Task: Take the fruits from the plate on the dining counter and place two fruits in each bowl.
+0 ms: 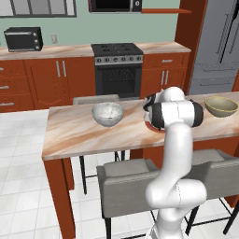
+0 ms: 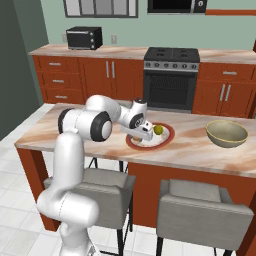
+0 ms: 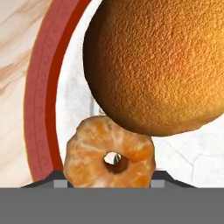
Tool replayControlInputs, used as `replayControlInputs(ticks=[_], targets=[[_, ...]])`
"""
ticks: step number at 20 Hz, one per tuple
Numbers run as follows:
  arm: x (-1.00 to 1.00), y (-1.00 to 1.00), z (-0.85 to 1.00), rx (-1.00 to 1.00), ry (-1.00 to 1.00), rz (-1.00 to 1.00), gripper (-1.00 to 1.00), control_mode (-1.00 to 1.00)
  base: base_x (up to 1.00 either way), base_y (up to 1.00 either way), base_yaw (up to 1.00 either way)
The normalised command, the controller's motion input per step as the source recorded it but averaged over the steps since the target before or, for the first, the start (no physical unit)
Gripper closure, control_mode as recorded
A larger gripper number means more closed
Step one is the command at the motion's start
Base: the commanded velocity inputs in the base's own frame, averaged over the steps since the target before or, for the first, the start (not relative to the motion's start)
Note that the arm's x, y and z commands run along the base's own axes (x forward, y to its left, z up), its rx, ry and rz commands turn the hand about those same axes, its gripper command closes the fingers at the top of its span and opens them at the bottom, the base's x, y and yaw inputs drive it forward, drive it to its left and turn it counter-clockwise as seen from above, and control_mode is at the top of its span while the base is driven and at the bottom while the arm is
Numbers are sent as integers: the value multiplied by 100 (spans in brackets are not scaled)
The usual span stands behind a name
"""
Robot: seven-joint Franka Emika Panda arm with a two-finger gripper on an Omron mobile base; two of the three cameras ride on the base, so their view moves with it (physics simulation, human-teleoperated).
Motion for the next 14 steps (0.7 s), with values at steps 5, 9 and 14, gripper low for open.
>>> replayControlInputs(ticks=[5,9,14], targets=[[-22,6,25,0,-2,0,100,-100,0,0,0],[-38,55,82,0,-10,0,100,-100,0,0,0],[-1,96,68,0,-11,5,100,-100,0,0,0]])
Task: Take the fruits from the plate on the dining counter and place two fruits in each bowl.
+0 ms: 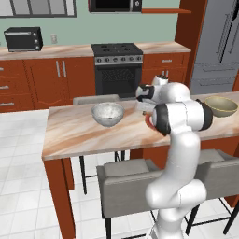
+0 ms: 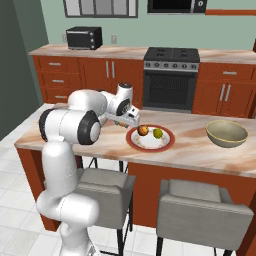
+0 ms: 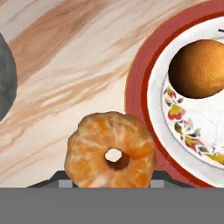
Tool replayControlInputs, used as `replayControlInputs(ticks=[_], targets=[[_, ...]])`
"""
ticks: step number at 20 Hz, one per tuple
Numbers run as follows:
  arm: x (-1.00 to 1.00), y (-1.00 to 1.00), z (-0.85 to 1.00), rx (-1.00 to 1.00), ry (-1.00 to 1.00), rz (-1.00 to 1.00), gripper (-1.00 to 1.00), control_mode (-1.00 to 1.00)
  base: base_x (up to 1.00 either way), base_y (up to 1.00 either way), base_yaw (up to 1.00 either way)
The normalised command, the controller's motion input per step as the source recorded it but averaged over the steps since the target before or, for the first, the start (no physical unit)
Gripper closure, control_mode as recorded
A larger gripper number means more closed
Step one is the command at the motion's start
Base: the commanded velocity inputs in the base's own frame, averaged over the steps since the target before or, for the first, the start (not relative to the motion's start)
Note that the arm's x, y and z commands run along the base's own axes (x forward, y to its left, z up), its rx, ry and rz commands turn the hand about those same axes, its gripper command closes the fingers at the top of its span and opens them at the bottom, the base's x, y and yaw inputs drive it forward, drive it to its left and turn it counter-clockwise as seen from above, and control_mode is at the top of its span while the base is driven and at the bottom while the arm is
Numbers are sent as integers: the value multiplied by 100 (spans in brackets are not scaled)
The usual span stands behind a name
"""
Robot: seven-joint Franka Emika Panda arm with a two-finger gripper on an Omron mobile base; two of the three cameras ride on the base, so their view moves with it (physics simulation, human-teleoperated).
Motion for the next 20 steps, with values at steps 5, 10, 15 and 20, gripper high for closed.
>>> replayControlInputs(ticks=[5,10,15,20], targets=[[-4,100,40,0,-13,12,100,-100,0,0,0],[0,100,33,0,-4,15,100,-100,0,0,0],[14,87,14,0,-6,14,100,-100,0,0,0],[17,34,-10,0,0,5,100,-100,0,0,0]])
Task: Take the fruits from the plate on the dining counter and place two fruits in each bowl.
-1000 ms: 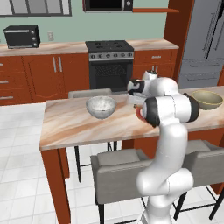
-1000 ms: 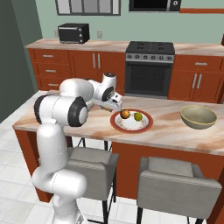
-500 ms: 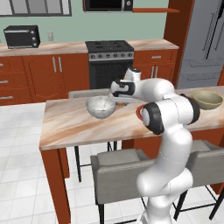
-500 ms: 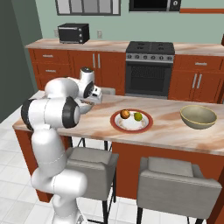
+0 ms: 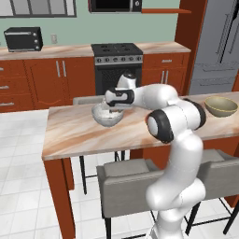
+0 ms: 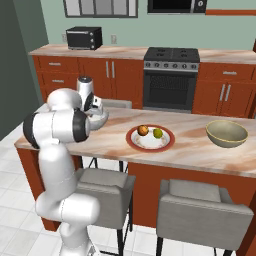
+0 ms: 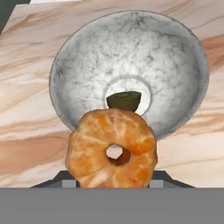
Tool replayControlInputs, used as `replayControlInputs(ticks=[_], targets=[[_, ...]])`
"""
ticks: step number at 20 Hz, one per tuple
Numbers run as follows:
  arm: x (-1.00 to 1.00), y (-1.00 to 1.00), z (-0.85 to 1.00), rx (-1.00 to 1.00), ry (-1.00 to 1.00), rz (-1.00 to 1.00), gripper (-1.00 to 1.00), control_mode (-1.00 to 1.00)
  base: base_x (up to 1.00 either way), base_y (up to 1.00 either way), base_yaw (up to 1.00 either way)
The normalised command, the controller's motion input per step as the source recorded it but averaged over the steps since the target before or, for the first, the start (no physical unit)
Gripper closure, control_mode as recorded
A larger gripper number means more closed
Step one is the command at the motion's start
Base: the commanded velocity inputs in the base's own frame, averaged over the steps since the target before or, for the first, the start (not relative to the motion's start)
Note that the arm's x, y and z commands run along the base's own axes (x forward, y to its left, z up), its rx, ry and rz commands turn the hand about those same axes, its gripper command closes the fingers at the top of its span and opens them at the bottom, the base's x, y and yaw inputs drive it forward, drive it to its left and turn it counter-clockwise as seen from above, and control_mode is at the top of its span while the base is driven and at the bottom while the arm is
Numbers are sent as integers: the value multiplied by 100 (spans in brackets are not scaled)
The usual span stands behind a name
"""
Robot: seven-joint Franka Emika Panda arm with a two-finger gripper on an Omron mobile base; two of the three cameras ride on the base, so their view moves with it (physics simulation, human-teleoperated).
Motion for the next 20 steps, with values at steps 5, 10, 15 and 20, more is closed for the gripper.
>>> replayControlInputs(ticks=[5,10,15,20], targets=[[52,-2,-26,0,0,0,100,-100,0,0,0],[49,0,-20,0,0,0,100,-100,0,0,0],[18,0,-8,0,4,0,100,-100,0,0,0],[2,2,-23,0,4,0,100,-100,0,0,0]])
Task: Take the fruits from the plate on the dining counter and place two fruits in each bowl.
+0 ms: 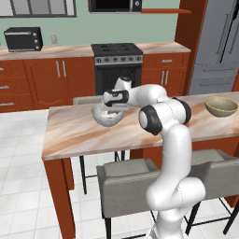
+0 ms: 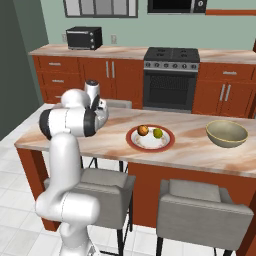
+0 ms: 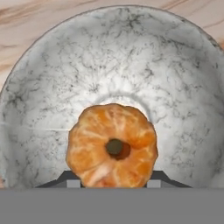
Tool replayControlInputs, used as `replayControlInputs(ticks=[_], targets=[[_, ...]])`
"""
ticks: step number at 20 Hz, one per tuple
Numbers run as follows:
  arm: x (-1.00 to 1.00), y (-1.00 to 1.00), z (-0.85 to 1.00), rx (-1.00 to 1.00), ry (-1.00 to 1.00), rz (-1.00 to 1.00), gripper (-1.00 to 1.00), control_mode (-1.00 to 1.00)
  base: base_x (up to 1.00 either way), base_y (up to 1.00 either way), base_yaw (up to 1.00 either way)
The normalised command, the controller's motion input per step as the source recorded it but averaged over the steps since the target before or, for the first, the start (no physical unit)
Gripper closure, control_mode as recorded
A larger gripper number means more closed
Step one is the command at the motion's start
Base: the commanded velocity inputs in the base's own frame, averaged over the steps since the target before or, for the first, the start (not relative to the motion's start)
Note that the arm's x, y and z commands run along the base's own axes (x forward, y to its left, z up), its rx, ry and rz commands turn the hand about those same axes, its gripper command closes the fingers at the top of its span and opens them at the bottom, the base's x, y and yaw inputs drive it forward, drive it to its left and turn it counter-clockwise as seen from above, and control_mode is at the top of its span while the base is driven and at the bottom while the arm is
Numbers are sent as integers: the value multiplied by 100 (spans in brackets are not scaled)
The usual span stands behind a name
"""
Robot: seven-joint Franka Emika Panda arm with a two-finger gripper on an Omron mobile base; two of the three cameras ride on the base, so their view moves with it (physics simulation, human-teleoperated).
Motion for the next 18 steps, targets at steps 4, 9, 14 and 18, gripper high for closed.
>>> replayControlInputs(ticks=[4,9,14,18], targets=[[0,4,-45,-1,0,0,-100,-100,0,0,0],[0,0,-3,0,-1,0,-100,-100,0,0,0],[0,0,1,0,-1,0,-100,-100,0,0,0],[-39,-30,44,0,-8,0,-100,-100,0,0,0]])
